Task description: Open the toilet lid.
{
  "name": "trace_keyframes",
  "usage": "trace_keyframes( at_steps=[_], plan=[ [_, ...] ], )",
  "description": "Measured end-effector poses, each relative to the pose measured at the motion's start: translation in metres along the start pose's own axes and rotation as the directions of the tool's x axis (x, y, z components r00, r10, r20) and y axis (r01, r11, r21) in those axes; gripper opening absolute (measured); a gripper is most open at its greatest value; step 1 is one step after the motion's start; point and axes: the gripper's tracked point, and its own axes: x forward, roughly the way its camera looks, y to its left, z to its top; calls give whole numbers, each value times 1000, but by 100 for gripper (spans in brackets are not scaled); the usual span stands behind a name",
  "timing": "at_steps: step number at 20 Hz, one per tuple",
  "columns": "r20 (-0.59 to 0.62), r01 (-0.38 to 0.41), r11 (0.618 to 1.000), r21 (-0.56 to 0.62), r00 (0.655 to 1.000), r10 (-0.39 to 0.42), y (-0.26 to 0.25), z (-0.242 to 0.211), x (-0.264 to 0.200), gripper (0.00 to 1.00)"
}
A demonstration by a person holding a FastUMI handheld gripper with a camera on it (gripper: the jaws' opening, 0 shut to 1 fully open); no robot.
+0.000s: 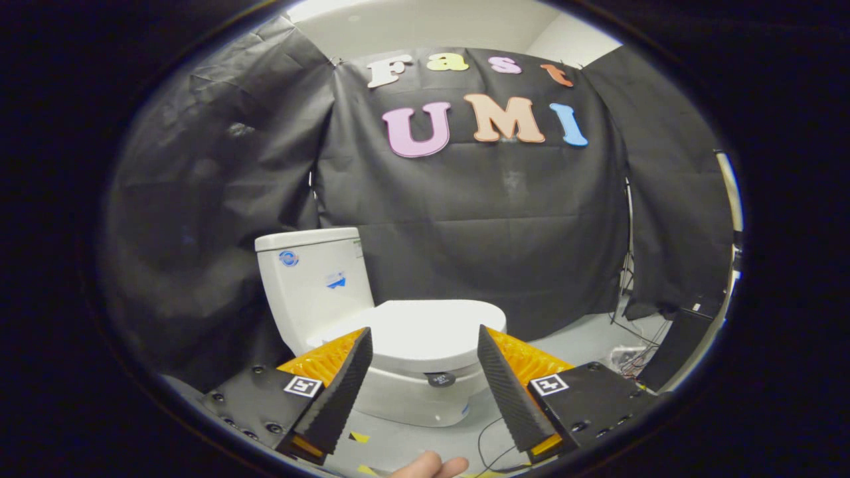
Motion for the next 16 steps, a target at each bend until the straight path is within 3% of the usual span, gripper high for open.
trace_keyframes(
  at_steps=[8,12,16],
  plan=[
    [-18,18,985,173,1000,-16,2,-27,45,98],
    [36,62,936,347,996,-79,-4,-36,67,98],
    [3,50,887,458,998,-58,-1,-77,81,97]
  ],
)
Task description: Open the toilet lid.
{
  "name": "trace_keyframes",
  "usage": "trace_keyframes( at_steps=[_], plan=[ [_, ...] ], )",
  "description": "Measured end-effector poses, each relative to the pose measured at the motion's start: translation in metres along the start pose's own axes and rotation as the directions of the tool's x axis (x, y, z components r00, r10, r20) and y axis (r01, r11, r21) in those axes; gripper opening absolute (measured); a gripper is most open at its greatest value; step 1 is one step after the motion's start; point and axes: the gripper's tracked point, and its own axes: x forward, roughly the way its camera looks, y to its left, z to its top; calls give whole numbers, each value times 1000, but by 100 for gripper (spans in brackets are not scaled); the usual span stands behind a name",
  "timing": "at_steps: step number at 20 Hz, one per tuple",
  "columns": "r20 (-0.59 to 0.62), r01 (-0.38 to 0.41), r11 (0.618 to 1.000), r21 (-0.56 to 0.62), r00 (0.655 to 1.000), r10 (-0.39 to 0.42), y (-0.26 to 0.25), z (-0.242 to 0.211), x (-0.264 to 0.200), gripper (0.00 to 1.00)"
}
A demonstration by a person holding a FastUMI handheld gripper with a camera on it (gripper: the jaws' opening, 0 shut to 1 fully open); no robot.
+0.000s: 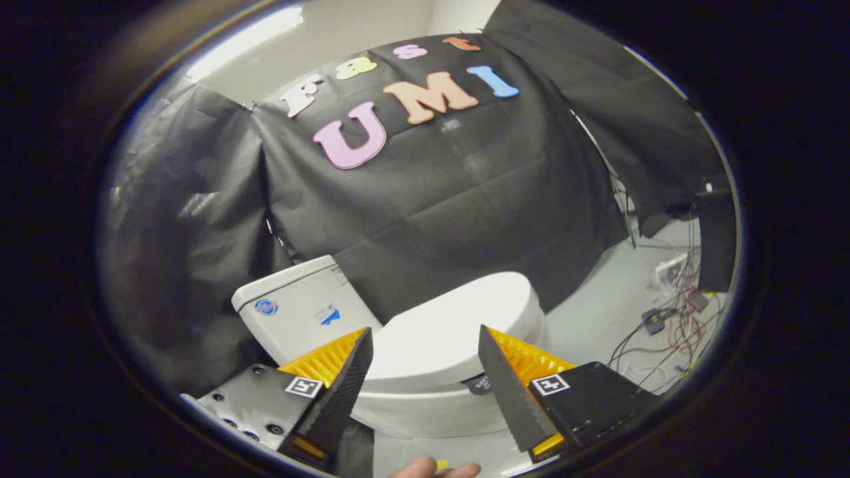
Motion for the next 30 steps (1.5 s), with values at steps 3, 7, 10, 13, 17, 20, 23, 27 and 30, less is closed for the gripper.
trace_keyframes(
  at_steps=[3,7,10,13,17,20,23,27,30],
  plan=[
    [5,72,983,166,997,-73,-29,-18,14,97],
    [-27,122,961,250,993,-119,-45,-39,29,96],
    [-71,133,928,347,991,-116,-56,-62,35,96],
    [-118,169,884,436,984,-130,-69,-80,33,96],
    [-98,171,813,556,985,-140,-77,-81,39,96],
    [-143,214,763,610,977,-159,-88,-94,61,65],
    [-94,125,677,725,992,-83,-74,-85,71,18],
    [-179,213,686,696,976,-122,-72,-88,92,2],
    [-229,283,679,678,958,-171,-82,-86,76,0]
  ],
)
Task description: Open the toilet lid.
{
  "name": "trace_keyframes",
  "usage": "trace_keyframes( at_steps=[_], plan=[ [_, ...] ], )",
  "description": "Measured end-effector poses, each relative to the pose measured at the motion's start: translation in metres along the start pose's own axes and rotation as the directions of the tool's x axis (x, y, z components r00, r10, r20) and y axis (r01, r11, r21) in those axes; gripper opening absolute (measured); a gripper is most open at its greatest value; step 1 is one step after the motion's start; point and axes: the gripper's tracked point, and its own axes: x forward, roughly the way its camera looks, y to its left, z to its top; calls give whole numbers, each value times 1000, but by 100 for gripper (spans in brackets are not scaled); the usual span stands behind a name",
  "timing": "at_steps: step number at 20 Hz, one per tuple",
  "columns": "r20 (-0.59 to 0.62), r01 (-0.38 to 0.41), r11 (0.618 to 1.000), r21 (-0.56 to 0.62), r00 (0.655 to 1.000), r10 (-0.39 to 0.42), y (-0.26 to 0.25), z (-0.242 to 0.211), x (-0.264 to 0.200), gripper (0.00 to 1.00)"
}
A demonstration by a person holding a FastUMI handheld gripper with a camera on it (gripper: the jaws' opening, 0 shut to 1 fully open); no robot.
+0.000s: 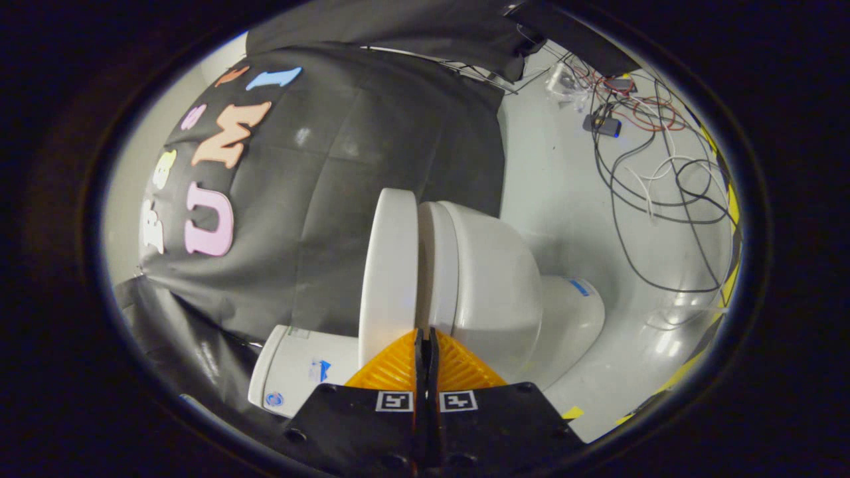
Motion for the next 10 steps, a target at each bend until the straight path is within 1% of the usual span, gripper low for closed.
trace_keyframes(
  at_steps=[1,3,6,8,10],
  plan=[
    [14,31,999,17,999,-31,1,-1,-7,0],
    [23,105,994,11,994,-105,5,-1,-12,0],
    [34,209,977,-49,978,-208,18,0,-19,0],
    [27,206,971,-125,979,-204,39,0,-23,0],
    [29,200,967,-158,980,-198,58,6,-27,0]
  ],
)
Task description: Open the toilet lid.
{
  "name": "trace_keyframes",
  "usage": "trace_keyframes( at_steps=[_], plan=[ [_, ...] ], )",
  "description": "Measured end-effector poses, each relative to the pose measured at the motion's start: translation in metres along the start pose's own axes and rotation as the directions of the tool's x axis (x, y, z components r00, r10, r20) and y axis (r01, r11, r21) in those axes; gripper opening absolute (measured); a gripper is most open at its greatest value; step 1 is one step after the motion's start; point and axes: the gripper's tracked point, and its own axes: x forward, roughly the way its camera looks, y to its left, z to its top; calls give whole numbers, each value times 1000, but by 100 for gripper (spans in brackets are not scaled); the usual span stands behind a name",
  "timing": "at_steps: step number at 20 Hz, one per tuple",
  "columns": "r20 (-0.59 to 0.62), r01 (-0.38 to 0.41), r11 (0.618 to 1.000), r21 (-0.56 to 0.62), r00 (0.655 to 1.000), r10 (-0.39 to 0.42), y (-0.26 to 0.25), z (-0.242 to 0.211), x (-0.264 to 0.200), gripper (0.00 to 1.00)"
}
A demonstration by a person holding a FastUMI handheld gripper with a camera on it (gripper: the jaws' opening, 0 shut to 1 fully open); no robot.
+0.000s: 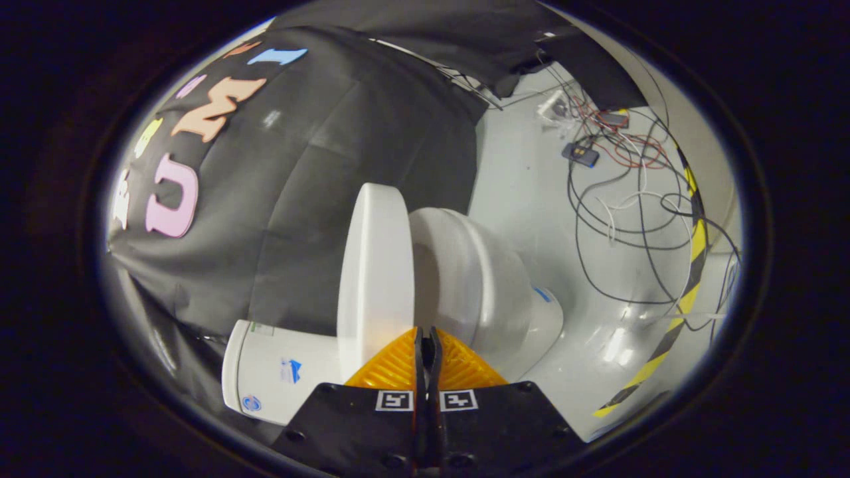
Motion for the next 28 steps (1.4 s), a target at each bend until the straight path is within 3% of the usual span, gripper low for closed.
trace_keyframes(
  at_steps=[7,13,19,28],
  plan=[
    [20,48,997,-68,999,-47,21,-1,-15,0],
    [72,24,986,-163,997,-12,59,3,-32,0],
    [98,-9,952,-306,994,41,104,0,-50,0],
    [129,-5,922,-387,990,59,132,-8,-61,1]
  ],
)
